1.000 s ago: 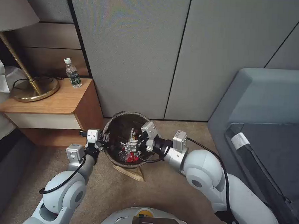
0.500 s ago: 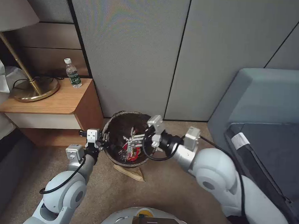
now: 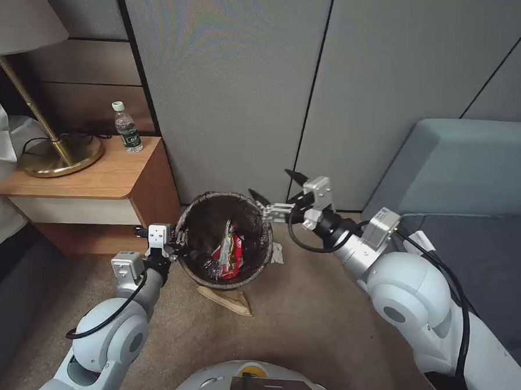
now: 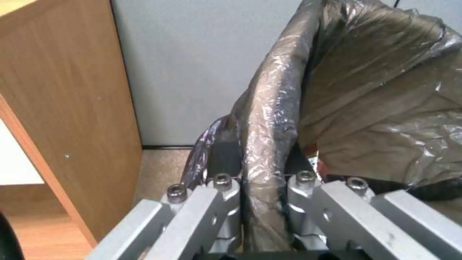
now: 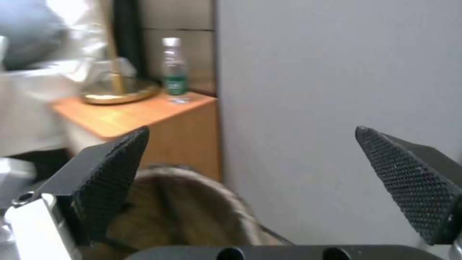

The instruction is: Pick up the trash bin, then pick up the garbage from the floor and place it into the trash bin.

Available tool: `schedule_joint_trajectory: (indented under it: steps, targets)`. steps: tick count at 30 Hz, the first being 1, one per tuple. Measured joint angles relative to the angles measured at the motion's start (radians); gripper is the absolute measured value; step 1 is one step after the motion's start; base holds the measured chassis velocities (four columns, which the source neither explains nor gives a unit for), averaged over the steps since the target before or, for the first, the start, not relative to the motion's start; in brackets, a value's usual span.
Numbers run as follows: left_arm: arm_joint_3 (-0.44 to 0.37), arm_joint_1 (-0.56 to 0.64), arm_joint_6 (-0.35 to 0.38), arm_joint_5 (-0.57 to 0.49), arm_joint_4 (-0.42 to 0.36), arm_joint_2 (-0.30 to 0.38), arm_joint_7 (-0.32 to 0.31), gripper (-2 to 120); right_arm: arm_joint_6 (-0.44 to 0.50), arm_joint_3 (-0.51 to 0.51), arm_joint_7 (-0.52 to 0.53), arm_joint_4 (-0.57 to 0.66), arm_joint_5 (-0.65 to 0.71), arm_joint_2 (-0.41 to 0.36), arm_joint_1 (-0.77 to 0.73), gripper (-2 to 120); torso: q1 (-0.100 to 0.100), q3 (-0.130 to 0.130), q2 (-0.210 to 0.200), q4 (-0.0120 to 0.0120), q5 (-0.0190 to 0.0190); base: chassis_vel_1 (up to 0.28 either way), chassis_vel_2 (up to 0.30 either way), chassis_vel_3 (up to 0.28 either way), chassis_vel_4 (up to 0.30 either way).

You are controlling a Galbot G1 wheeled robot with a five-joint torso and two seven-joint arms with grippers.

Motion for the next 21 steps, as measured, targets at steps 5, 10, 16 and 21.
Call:
schedule_joint_trajectory:
  steps: [5,10,16,21]
  targets:
    - [-0.006,0.001,-0.003,-0.003,-0.003,0.001,0.000,7,0.011,0.086,0.041,-0.012,-0.018,0.021,-0.056,100,0.000,0.000,0.000,0.0001,0.0000,0.000,0.000,0.000,0.000]
    - [-0.009,0.001,-0.006,-0.004,-0.005,0.001,-0.002,7,0.022,0.152,0.046,-0.034,-0.048,0.050,-0.120,100,0.000,0.000,0.000,-0.0001,-0.0001,0.000,0.000,0.000,0.000]
    - [-0.018,0.006,-0.009,-0.001,-0.007,0.004,-0.004,7,0.050,0.185,0.045,-0.082,-0.116,0.096,-0.200,100,0.000,0.000,0.000,0.0000,-0.0002,0.000,0.000,0.000,0.000]
    - [-0.026,0.009,-0.010,0.003,-0.008,0.006,-0.004,7,0.082,0.203,0.028,-0.154,-0.165,0.136,-0.253,100,0.000,0.000,0.000,0.0000,-0.0003,0.000,0.000,0.000,0.000]
